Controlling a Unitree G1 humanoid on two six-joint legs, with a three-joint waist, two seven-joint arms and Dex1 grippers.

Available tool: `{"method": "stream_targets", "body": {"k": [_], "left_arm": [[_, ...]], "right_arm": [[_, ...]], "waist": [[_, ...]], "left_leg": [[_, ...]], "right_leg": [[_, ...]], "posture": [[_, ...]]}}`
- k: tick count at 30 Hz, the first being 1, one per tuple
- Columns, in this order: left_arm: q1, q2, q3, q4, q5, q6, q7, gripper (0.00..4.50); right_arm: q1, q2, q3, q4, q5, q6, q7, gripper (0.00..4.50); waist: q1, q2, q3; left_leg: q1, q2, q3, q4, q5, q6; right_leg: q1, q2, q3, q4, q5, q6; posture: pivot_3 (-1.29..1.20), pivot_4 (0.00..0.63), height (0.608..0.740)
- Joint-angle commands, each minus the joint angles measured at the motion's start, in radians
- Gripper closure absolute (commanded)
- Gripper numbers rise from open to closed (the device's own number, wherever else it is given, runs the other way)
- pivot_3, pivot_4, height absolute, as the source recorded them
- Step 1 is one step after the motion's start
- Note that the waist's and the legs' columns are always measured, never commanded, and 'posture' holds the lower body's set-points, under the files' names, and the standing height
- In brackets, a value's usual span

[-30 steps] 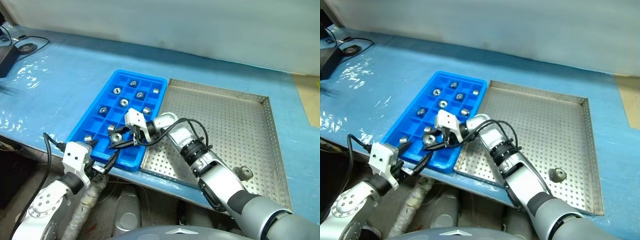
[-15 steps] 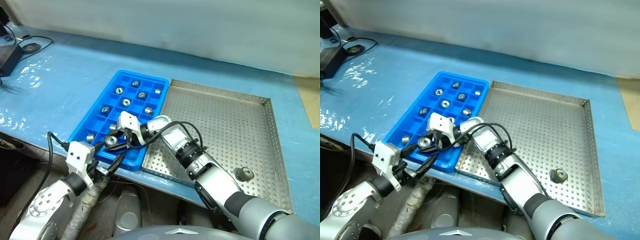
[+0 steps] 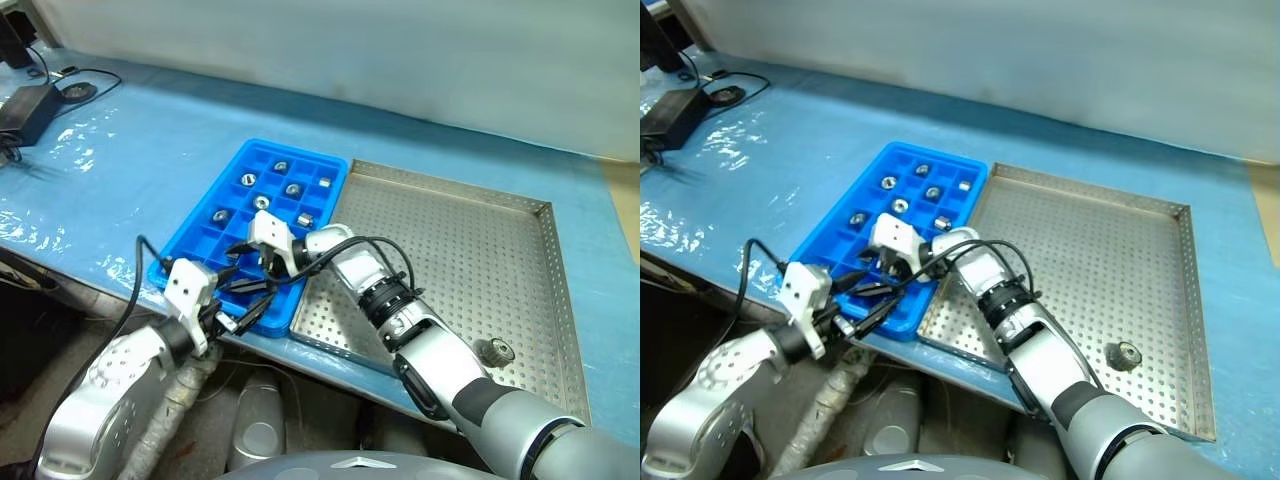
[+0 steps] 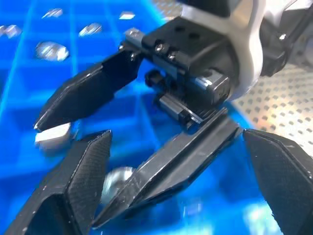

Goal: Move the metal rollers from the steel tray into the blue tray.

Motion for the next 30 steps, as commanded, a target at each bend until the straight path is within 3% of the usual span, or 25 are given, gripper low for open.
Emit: {"method": "stream_targets", "body": {"k": [1, 11, 15, 24, 30], "left_arm": [[-0.122, 0.02, -0.074, 0.121, 0.001, -0.014, -0.114, 0.0], [-0.465, -0.07, -0.276, 0.478, 0.077, -0.116, -0.349, 0.0], [-0.57, -0.101, -0.285, 0.622, 0.094, -0.168, -0.436, 0.0], [-0.752, -0.197, -0.294, 0.93, 0.151, -0.316, -0.569, 0.0], [-0.796, -0.247, -0.297, 1.01, 0.177, -0.359, -0.619, 0.0]], "right_arm": [[0.054, -0.086, -0.088, -0.075, 0.018, 0.048, -0.091, 0.54], [0.304, -0.307, -0.23, -0.447, 0.035, 0.219, -0.286, 0.54], [0.367, -0.328, -0.314, -0.587, 0.093, 0.316, -0.362, 0.54], [0.524, -0.418, -0.459, -0.89, 0.183, 0.49, -0.449, 0.54], [0.651, -0.52, -0.535, -1.068, 0.311, 0.586, -0.385, 0.54]], "waist": [[-0.024, -0.001, -0.001], [-0.182, -0.003, -0.004], [-0.252, -0.003, -0.003], [-0.306, -0.003, -0.003], [-0.331, -0.003, -0.003]], "left_leg": [[0.001, 0.0, 0.0, 0.001, 0.0, 0.0], [0.002, -0.001, 0.001, 0.007, 0.004, -0.006], [0.002, 0.0, 0.004, 0.007, 0.004, -0.004], [0.0, -0.001, 0.008, 0.017, -0.005, 0.009], [0.001, -0.002, 0.012, 0.022, -0.009, 0.016]], "right_leg": [[0.0, 0.0, 0.001, 0.002, 0.0, 0.0], [0.001, 0.002, 0.004, 0.006, 0.003, 0.001], [-0.002, 0.003, 0.009, 0.006, 0.003, 0.0], [-0.002, 0.004, 0.017, 0.003, 0.005, 0.003], [0.002, 0.003, 0.021, -0.003, 0.007, 0.006]], "posture": [[0.05, 0.15, 0.74], [-0.37, 0.15, 0.74], [-0.43, 0.15, 0.74], [-0.62, 0.15, 0.74], [-0.69, 0.15, 0.74]]}}
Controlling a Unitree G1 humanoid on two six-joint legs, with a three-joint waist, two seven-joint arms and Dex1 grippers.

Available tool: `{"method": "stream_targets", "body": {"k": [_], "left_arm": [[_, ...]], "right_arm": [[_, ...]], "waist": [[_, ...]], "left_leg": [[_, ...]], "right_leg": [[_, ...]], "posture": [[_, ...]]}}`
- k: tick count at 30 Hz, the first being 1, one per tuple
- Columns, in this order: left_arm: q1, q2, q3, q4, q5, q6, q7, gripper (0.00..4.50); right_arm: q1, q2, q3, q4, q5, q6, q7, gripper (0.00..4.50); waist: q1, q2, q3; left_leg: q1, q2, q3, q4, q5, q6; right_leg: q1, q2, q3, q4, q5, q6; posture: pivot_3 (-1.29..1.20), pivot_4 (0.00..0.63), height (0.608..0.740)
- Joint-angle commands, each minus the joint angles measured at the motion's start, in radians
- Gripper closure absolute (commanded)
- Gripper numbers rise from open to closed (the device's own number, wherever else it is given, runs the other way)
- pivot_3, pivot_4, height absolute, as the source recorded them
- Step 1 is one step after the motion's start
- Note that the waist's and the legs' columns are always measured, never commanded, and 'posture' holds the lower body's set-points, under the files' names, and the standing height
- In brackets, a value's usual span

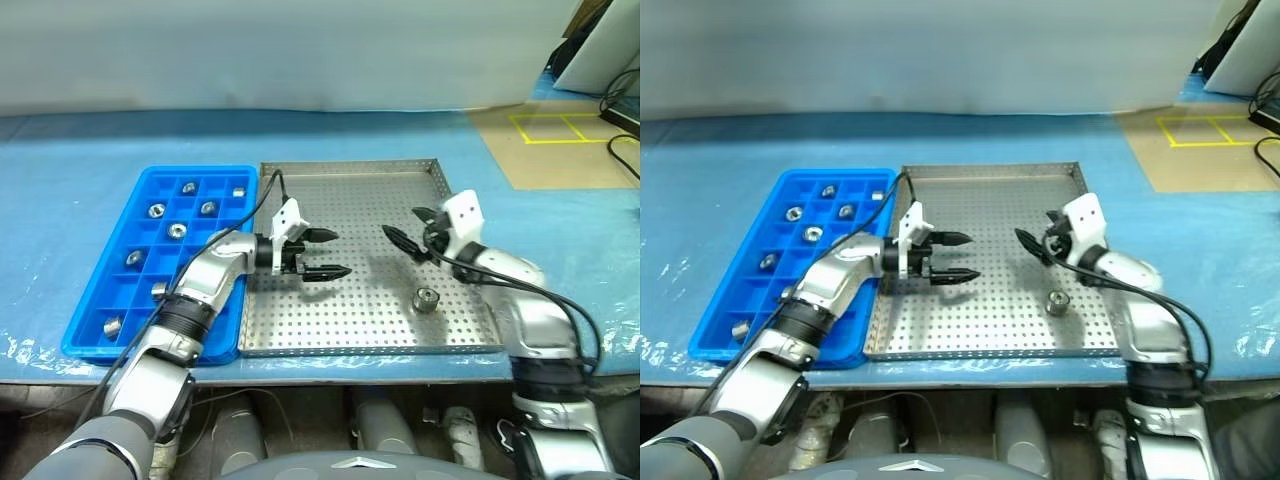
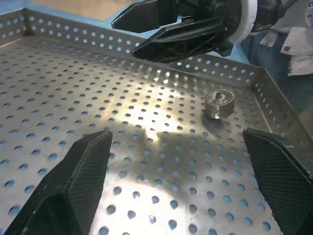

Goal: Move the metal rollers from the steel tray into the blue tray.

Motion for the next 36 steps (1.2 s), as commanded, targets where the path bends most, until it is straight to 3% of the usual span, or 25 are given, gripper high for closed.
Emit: {"method": "stream_targets", "body": {"k": [1, 9, 20, 23, 30, 36], "left_arm": [[-0.039, -0.02, 0.006, 0.029, 0.013, -0.035, -0.033, 0.0], [-0.121, -0.053, 0.022, 0.168, 0.05, -0.104, -0.07, 0.0], [-0.13, -0.06, 0.042, 0.211, 0.08, -0.146, -0.081, 0.0], [-0.127, -0.046, 0.057, 0.211, 0.086, -0.148, -0.069, 0.0], [-0.101, -0.004, 0.085, 0.168, 0.089, -0.136, -0.047, 0.0], [-0.031, 0.042, 0.151, 0.032, 0.05, -0.082, 0.012, 0.0]], "right_arm": [[0.044, -0.041, -0.073, -0.118, 0.092, 0.048, 0.02, 0.54], [0.182, -0.128, -0.118, -0.226, 0.157, 0.121, 0.007, 0.54], [0.212, -0.147, 0.057, -0.164, 0.12, 0.162, -0.01, 0.54], [0.198, -0.143, 0.092, -0.166, 0.149, 0.181, 0.012, 1.11], [0.137, -0.16, 0.149, -0.12, 0.145, 0.175, 0.044, 3.27], [-0.032, -0.088, 0.165, 0.003, 0.135, 0.093, 0.043, 3.26]], "waist": [[-0.011, 0.0, 0.0], [-0.063, 0.0, 0.0], [-0.122, -0.001, 0.0], [-0.127, -0.001, 0.0], [-0.132, -0.001, 0.001], [-0.117, -0.001, 0.001]], "left_leg": [[0.0, 0.0, 0.0, 0.0, 0.0, 0.0], [-0.001, -0.002, 0.001, 0.001, -0.003, 0.004], [-0.004, -0.003, 0.001, 0.006, -0.008, 0.006], [-0.005, -0.003, 0.001, 0.006, -0.008, 0.006], [-0.006, -0.003, 0.0, 0.006, -0.008, 0.006], [-0.008, -0.003, -0.002, 0.006, -0.008, 0.006]], "right_leg": [[0.0, 0.0, 0.0, -0.001, 0.0, 0.0], [0.002, -0.001, 0.001, -0.008, 0.001, 0.002], [0.002, -0.002, -0.003, -0.01, -0.001, 0.005], [0.001, -0.002, -0.004, -0.01, -0.002, 0.007], [0.001, -0.003, -0.006, -0.01, 0.001, 0.003], [0.0, -0.003, -0.008, -0.009, 0.001, 0.002]], "posture": [[-0.7, 0.15, 0.74], [-0.75, 0.15, 0.74], [-0.71, 0.15, 0.74], [-0.69, 0.15, 0.74], [-0.62, 0.15, 0.74], [-0.46, 0.15, 0.74]]}}
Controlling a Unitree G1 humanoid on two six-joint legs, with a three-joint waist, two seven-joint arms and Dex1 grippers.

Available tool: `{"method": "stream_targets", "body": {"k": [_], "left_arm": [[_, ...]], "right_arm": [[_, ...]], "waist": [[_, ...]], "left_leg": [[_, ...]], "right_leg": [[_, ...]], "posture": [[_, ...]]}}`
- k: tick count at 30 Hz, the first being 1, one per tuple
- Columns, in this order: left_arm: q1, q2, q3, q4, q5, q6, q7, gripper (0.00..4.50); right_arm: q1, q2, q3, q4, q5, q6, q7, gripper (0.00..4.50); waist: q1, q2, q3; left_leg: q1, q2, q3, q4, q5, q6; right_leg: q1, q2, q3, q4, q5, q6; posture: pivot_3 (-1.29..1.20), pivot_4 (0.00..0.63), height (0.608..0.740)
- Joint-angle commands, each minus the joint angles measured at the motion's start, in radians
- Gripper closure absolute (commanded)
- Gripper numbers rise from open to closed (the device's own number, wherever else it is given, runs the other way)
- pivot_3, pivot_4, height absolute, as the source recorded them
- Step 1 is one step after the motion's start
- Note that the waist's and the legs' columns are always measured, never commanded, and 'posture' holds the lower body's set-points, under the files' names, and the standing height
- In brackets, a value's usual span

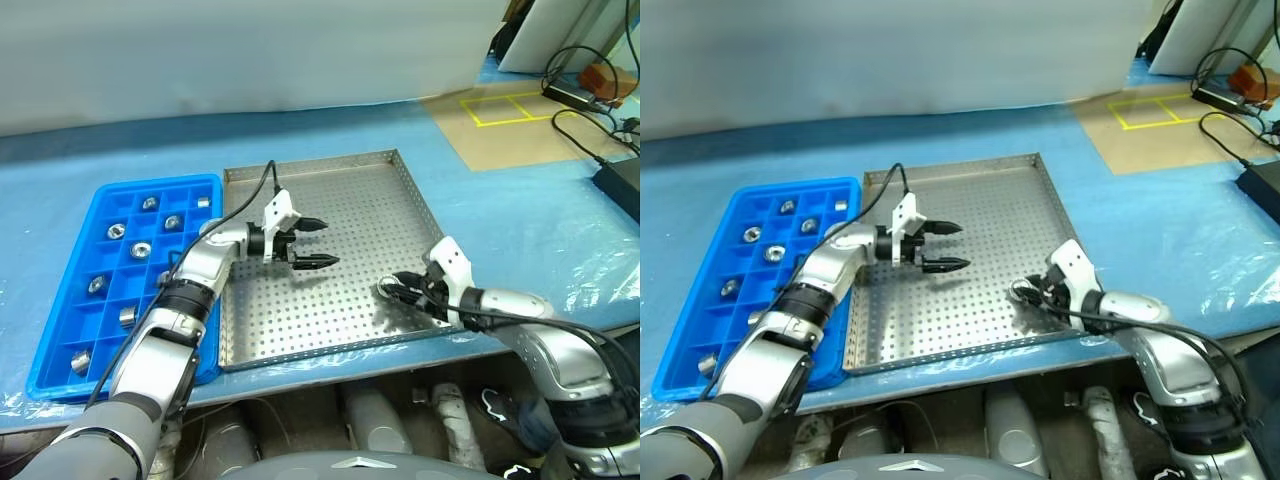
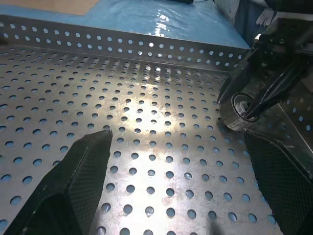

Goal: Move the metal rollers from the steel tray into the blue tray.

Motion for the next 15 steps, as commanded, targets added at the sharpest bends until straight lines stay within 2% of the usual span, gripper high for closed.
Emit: {"method": "stream_targets", "body": {"k": [1, 7, 12, 15], "left_arm": [[0.038, 0.029, 0.075, -0.133, -0.054, 0.042, 0.054, 0.0], [0.203, 0.1, 0.186, -0.423, -0.128, 0.181, 0.185, 0.0], [0.359, 0.167, 0.293, -0.634, -0.177, 0.261, 0.3, 0.0], [0.498, 0.182, 0.382, -0.796, -0.21, 0.311, 0.395, 0.0]], "right_arm": [[-0.118, 0.05, -0.003, 0.072, 0.003, -0.089, 0.01, 3.26], [-0.365, 0.173, 0.059, 0.285, 0.012, -0.197, 0.118, 3.26], [-0.489, 0.28, 0.128, 0.424, 0.012, -0.249, 0.215, 3.26], [-0.554, 0.34, 0.173, 0.494, 0.036, -0.253, 0.324, 3.26]], "waist": [[0.007, 0.0, 0.0], [0.064, 0.002, 0.001], [0.167, 0.003, 0.002], [0.227, 0.003, 0.002]], "left_leg": [[0.0, 0.0, 0.0, 0.0, 0.0, 0.0], [0.0, 0.003, -0.001, -0.002, 0.001, -0.002], [0.001, 0.006, -0.001, -0.011, 0.004, -0.007], [0.0, 0.007, -0.002, -0.013, 0.004, -0.008]], "right_leg": [[0.0, 0.0, 0.0, 0.0, 0.0, 0.0], [-0.002, 0.0, -0.003, 0.002, 0.001, -0.001], [-0.004, 0.001, -0.008, 0.003, -0.002, -0.005], [-0.004, 0.001, -0.011, 0.002, -0.003, -0.007]], "posture": [[-0.43, 0.15, 0.74], [-0.22, 0.15, 0.74], [-0.04, 0.15, 0.74], [0.08, 0.15, 0.74]]}}
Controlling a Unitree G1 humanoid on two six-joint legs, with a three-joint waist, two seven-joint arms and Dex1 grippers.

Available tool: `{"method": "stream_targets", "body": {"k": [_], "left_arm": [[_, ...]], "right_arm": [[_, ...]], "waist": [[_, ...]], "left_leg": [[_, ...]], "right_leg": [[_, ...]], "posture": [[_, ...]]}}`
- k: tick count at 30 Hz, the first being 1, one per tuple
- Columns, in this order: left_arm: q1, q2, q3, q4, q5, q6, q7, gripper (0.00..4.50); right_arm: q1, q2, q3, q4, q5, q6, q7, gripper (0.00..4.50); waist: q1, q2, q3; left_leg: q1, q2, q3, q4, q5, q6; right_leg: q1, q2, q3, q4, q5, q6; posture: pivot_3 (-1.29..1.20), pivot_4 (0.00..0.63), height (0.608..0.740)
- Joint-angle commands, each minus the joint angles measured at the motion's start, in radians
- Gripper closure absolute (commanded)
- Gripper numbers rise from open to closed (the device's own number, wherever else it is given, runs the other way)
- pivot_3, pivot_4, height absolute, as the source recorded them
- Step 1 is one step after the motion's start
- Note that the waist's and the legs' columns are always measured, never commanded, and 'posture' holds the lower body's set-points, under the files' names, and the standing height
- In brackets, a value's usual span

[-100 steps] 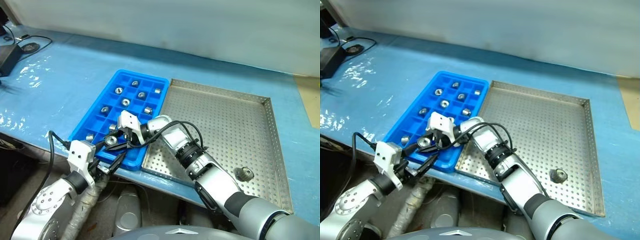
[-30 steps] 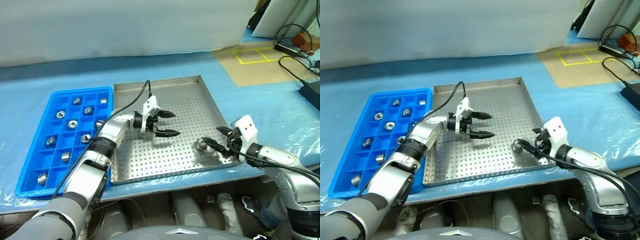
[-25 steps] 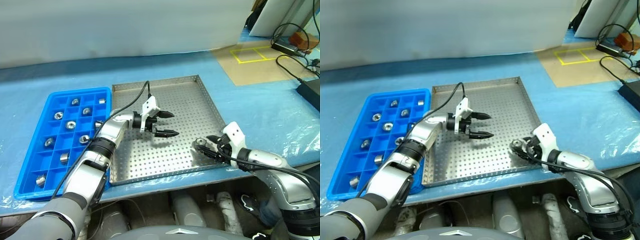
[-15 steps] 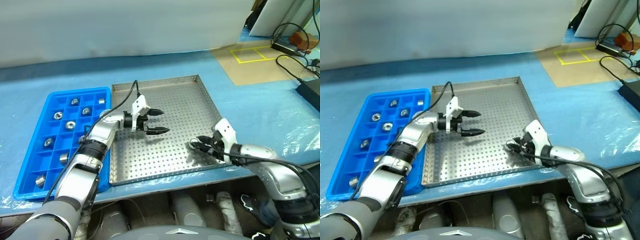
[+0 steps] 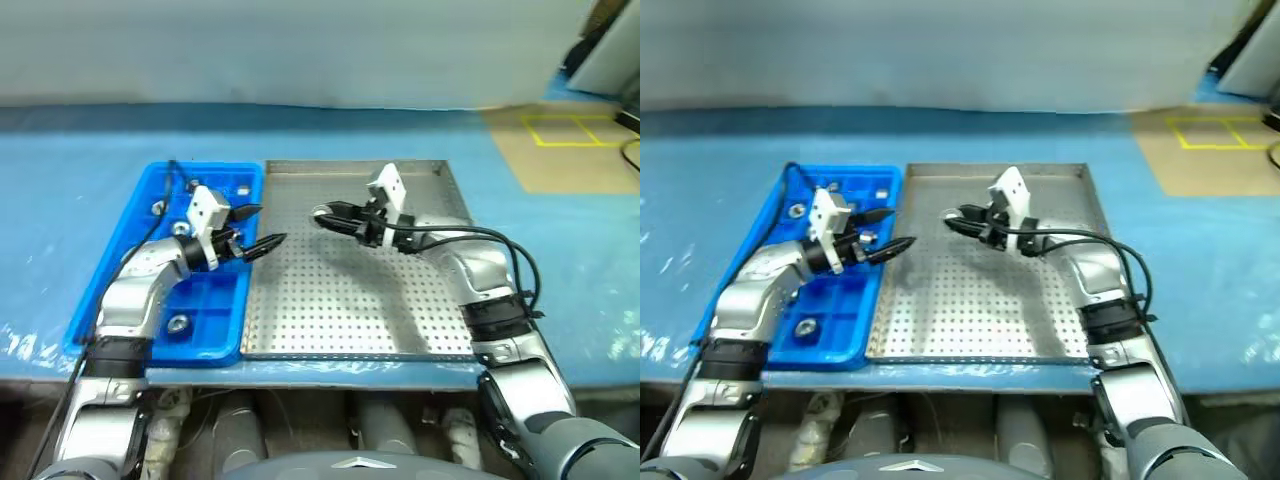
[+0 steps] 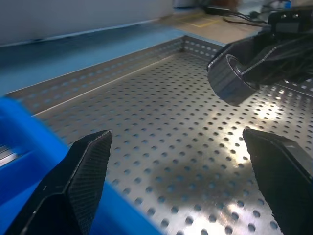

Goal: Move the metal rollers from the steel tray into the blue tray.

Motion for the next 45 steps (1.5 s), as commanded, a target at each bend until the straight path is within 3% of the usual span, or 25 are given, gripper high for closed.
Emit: {"method": "stream_targets", "body": {"k": [1, 4, 8, 19, 27, 37, 43, 45], "left_arm": [[0.109, 0.023, 0.101, -0.187, -0.056, 0.05, 0.094, 0.0], [0.226, 0.029, 0.146, -0.292, -0.07, 0.075, 0.151, 0.0], [0.341, 0.022, 0.184, -0.399, -0.091, 0.1, 0.215, 0.0], [0.388, 0.076, 0.182, -0.41, -0.105, 0.108, 0.239, 0.0], [0.336, 0.086, 0.13, -0.388, -0.111, 0.108, 0.23, 0.0], [0.095, 0.02, -0.022, -0.175, -0.045, -0.01, 0.193, 0.0], [-0.056, -0.038, -0.061, -0.004, -0.028, -0.108, 0.145, 0.0], [-0.095, -0.053, -0.078, 0.045, -0.023, -0.13, 0.12, 0.0]], "right_arm": [[-0.076, 0.053, 0.036, 0.039, 0.04, -0.024, 0.121, 3.26], [-0.117, 0.094, 0.078, 0.084, 0.03, -0.029, 0.197, 3.26], [-0.136, 0.121, 0.147, 0.151, -0.028, -0.085, 0.268, 3.26], [-0.137, 0.158, 0.18, 0.302, -0.137, -0.216, 0.276, 3.26], [-0.134, 0.157, 0.157, 0.306, -0.156, -0.236, 0.242, 0.64], [-0.116, 0.098, -0.029, 0.265, -0.117, -0.224, 0.096, 0.64], [-0.044, 0.029, -0.134, 0.158, -0.097, -0.19, -0.011, 0.64], [-0.01, 0.011, -0.17, 0.108, -0.077, -0.163, -0.048, 0.31]], "waist": [[0.038, 0.0, 0.0], [0.096, 0.0, 0.0], [0.134, 0.0, 0.0], [0.158, 0.0, 0.0], [0.157, 0.0, 0.0], [0.148, -0.001, 0.0], [0.102, -0.001, 0.0], [0.089, -0.001, 0.0]], "left_leg": [[0.0, 0.0, 0.0, -0.001, 0.0, 0.0], [-0.001, 0.0, -0.001, -0.003, 0.0, -0.002], [0.0, -0.001, -0.002, -0.003, 0.001, -0.003], [0.004, 0.0, -0.007, -0.016, 0.01, -0.016], [0.003, 0.001, -0.007, -0.016, 0.01, -0.016], [0.004, 0.0, -0.007, -0.013, 0.011, -0.018], [0.005, 0.0, -0.007, -0.012, 0.014, -0.022], [0.005, 0.0, -0.007, -0.012, 0.014, -0.022]], "right_leg": [[0.0, 0.0, -0.001, 0.0, 0.0, -0.001], [0.0, -0.001, -0.003, 0.0, -0.001, -0.002], [0.001, -0.002, -0.004, 0.0, -0.002, -0.002], [0.0, 0.0, -0.003, 0.003, -0.002, -0.001], [-0.001, 0.001, -0.003, 0.002, -0.003, -0.003], [-0.001, 0.001, -0.001, 0.008, -0.003, -0.003], [-0.001, 0.001, -0.001, 0.01, -0.003, -0.003], [-0.001, 0.001, -0.001, 0.01, -0.003, -0.003]], "posture": [[0.1, 0.15, 0.74], [0.18, 0.15, 0.74], [0.24, 0.15, 0.74], [0.24, 0.15, 0.74], [0.21, 0.15, 0.74], [0.01, 0.15, 0.74], [-0.11, 0.15, 0.74], [-0.14, 0.15, 0.74]]}}
